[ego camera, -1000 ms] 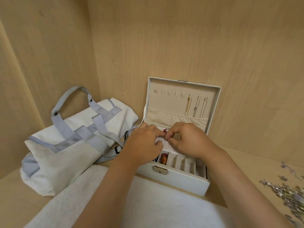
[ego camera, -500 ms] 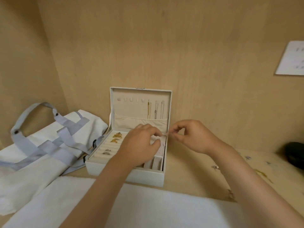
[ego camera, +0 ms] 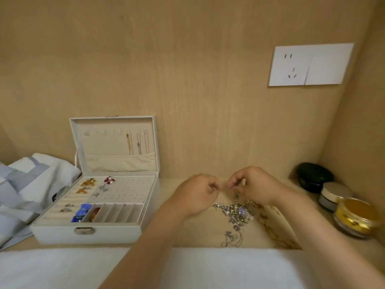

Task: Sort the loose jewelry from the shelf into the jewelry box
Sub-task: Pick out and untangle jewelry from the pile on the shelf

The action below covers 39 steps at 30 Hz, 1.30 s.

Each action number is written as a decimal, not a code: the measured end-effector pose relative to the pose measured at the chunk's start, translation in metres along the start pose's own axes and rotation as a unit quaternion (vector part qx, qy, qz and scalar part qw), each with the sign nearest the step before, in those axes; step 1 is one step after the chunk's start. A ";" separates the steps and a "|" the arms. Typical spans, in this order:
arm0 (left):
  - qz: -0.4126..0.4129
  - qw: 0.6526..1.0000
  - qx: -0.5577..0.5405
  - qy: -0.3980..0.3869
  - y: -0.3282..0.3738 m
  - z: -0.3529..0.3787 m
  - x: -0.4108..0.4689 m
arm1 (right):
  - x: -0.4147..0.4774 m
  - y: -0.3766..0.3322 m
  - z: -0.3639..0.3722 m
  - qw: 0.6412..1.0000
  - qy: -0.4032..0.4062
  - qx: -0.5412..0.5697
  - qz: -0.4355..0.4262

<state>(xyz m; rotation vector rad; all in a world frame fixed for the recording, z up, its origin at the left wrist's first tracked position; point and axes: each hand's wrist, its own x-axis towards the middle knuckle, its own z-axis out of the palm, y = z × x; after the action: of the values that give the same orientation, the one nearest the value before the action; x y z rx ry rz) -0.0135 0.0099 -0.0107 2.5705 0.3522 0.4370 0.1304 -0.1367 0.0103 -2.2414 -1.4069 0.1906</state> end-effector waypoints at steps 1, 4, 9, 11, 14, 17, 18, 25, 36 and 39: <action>-0.002 1.000 -0.005 -0.009 0.000 0.005 0.002 | 0.001 0.002 0.001 1.000 -0.007 0.005 0.000; 0.002 1.000 -0.015 0.016 -0.008 0.020 0.003 | 0.006 0.009 0.003 1.000 -0.008 0.015 0.009; 0.018 0.998 -0.009 0.062 -0.020 0.036 -0.001 | 0.010 0.026 0.008 0.998 -0.038 -0.028 0.049; 0.027 0.998 -0.001 0.055 -0.018 0.041 0.000 | 0.012 0.028 0.013 0.997 -0.050 -0.041 0.051; 0.024 0.997 -0.005 0.068 -0.020 0.045 0.002 | 0.012 0.028 0.016 0.997 -0.034 -0.040 0.050; 0.021 0.994 -0.052 0.096 -0.020 0.045 0.001 | 0.010 0.029 0.010 0.998 0.020 0.018 0.048; 0.023 0.992 -0.067 0.106 -0.018 0.042 0.001 | 0.009 0.028 0.007 0.996 0.044 0.059 0.046; 0.031 0.969 -0.211 0.127 0.015 0.021 0.020 | -0.002 0.005 -0.020 0.928 0.088 0.348 0.098; -0.009 0.958 -0.237 0.160 0.032 0.036 0.062 | -0.002 0.029 -0.026 0.916 0.133 0.363 0.104; -0.021 0.965 -0.212 0.153 0.022 0.044 0.057 | 0.000 0.042 -0.026 0.938 0.137 0.297 0.113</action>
<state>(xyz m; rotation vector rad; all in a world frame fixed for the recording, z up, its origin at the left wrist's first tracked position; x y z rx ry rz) 0.0585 -0.0089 -0.0219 2.0760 0.3737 0.8045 0.1740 -0.1601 0.0128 -1.8243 -0.8009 0.3178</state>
